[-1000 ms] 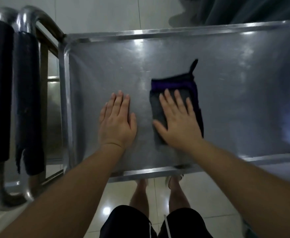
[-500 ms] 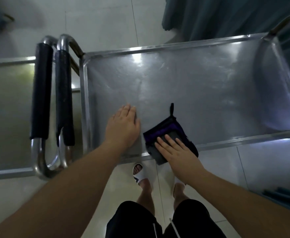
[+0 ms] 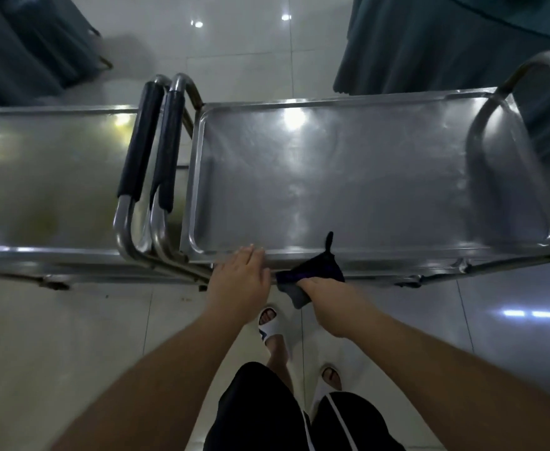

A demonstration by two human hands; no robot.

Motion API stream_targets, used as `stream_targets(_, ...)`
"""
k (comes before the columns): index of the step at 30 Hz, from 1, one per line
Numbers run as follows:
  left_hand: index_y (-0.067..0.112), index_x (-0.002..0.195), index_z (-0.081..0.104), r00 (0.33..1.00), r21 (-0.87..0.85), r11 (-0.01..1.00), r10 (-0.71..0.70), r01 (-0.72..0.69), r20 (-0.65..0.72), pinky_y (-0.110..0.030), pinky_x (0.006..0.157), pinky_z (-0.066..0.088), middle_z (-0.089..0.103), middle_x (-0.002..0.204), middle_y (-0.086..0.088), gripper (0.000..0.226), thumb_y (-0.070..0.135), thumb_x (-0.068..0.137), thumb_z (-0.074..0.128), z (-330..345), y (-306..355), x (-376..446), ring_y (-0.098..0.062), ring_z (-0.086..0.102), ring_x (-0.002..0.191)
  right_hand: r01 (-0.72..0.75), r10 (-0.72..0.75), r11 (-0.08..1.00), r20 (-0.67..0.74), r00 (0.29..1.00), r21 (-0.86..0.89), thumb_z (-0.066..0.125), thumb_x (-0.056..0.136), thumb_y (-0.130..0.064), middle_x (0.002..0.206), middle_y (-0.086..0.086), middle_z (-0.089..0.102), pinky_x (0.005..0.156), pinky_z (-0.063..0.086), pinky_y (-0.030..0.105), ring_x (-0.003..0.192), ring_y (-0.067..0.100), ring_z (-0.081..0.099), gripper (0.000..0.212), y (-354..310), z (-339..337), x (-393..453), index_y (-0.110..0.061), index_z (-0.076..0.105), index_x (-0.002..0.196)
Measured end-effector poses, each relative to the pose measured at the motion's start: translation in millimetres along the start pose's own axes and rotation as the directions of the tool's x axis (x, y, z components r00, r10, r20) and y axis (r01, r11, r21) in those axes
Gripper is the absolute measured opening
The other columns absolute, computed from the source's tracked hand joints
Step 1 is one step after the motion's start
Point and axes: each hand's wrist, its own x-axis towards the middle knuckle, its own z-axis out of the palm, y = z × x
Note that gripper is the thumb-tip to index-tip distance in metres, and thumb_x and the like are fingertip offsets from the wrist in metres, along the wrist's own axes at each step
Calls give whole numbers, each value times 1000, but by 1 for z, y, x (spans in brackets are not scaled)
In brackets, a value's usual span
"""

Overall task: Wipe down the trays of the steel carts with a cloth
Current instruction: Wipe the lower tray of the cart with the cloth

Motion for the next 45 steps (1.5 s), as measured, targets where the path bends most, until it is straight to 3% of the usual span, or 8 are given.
stream_targets(3, 23, 160, 41, 999, 0, 999, -33, 33, 4, -42, 123, 31, 41, 166, -2, 56, 45, 109, 37, 13, 9, -34, -21, 36, 154, -52, 53, 999, 130, 990, -7, 63, 93, 0, 148, 10, 49, 95, 55, 44, 124, 33, 58, 71, -7, 3, -25, -22, 36, 155)
stream_targets(9, 26, 162, 39, 993, -26, 995, -90, 93, 81, -39, 122, 28, 38, 168, 0, 58, 48, 108, 35, 48, 13, -87, -19, 33, 155, -119, 88, 977, 173, 981, 175, 45, 109, -25, 122, 20, 60, 78, 54, 39, 101, 35, 65, 17, -19, 14, -59, -15, 52, 120)
stream_targets(14, 25, 163, 35, 983, 22, 995, -101, 98, 154, -42, 121, 30, 36, 169, -2, 59, 49, 108, 31, 77, -14, -103, -22, 33, 154, -178, 155, 961, 119, 981, 211, 43, 106, -9, 140, 18, 58, 82, 45, 34, 120, 34, 60, 46, -16, 52, -42, -16, 45, 152)
stream_targets(22, 24, 162, 37, 968, 10, 990, -139, 140, 207, -45, 120, 31, 38, 167, -3, 59, 48, 108, 32, 123, -104, -74, -23, 34, 153, -181, 219, 922, -77, 973, 343, 49, 104, -18, 92, 0, 62, 62, 48, 32, 75, 16, 57, 17, -22, 120, 29, -34, 55, 104)
stream_targets(36, 24, 146, 48, 938, -310, 886, -339, 344, 74, -49, 101, 48, 57, 144, -15, 52, 49, 101, 46, 191, -190, 44, -41, 56, 126, -70, 137, 933, -170, 976, 352, 45, 104, -38, 93, 5, 67, 56, 46, 29, 73, 21, 64, 23, -38, 135, 194, -26, 57, 120)
stream_targets(41, 33, 148, 47, 944, -659, 724, -325, 204, -65, -27, 83, 60, 67, 132, 7, 52, 46, 100, 61, 231, -215, 97, -3, 70, 110, 73, 35, 955, -356, 934, 286, 53, 102, -27, 99, -5, 63, 58, 38, 24, 80, 13, 60, 19, -25, 125, 257, -33, 59, 119)
stream_targets(43, 30, 138, 55, 918, -746, 653, -363, 131, -157, -4, 52, 47, 70, 102, 29, 43, 42, 99, 66, 246, -221, 112, 21, 64, 76, 125, -3, 960, -438, 899, 250, 53, 102, -26, 103, -5, 61, 63, 37, 26, 88, 17, 59, 25, -22, 124, 282, -29, 60, 126)
stream_targets(45, 38, 123, 53, 886, -784, 614, -409, 91, -218, 3, 45, 36, 61, 84, 49, 31, 45, 96, 69, 256, -222, 123, 29, 55, 66, 160, -29, 964, -513, 858, 213, 52, 99, -22, 108, 0, 61, 70, 40, 28, 93, 18, 56, 32, -26, 126, 305, -23, 60, 130)
